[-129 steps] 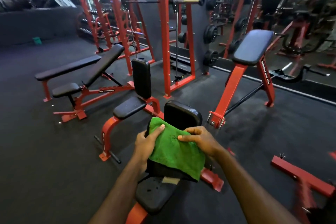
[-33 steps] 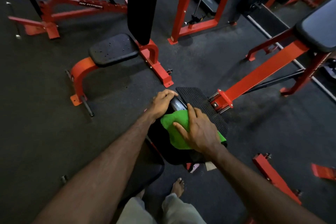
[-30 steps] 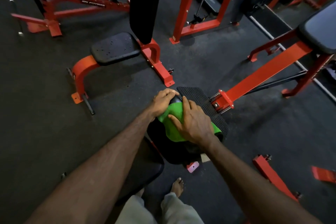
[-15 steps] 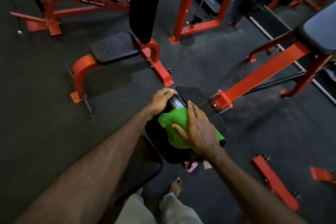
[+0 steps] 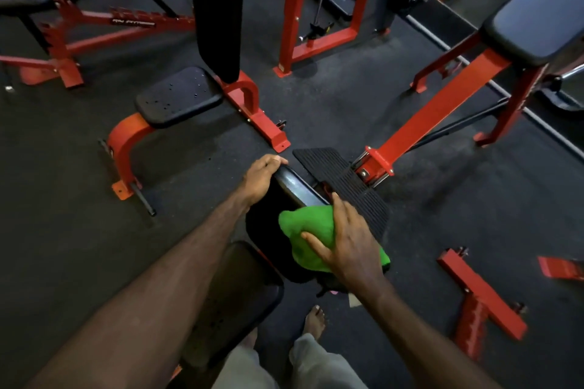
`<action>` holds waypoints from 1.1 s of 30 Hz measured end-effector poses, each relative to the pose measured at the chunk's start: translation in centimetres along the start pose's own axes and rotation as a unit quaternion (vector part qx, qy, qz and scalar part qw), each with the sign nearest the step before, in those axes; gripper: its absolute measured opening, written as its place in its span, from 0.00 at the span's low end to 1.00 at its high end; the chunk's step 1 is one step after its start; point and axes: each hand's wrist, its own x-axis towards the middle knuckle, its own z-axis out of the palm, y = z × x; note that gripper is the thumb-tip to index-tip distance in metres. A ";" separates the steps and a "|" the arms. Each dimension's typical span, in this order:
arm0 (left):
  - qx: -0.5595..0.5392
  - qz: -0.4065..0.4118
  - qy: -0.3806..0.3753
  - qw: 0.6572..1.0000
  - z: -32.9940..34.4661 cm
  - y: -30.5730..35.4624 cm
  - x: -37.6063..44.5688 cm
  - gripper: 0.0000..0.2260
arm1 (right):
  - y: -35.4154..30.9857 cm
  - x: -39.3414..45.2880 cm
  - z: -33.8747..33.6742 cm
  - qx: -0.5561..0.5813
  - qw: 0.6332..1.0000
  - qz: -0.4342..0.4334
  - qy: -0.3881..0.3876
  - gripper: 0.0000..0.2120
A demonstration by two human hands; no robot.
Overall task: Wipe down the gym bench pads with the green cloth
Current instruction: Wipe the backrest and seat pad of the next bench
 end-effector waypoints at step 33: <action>0.514 0.147 -0.063 0.843 2.3 4.0 -1.5 0.33 | 0.3 -3.0 3.8 0.400 0.885 0.160 0.174 0.57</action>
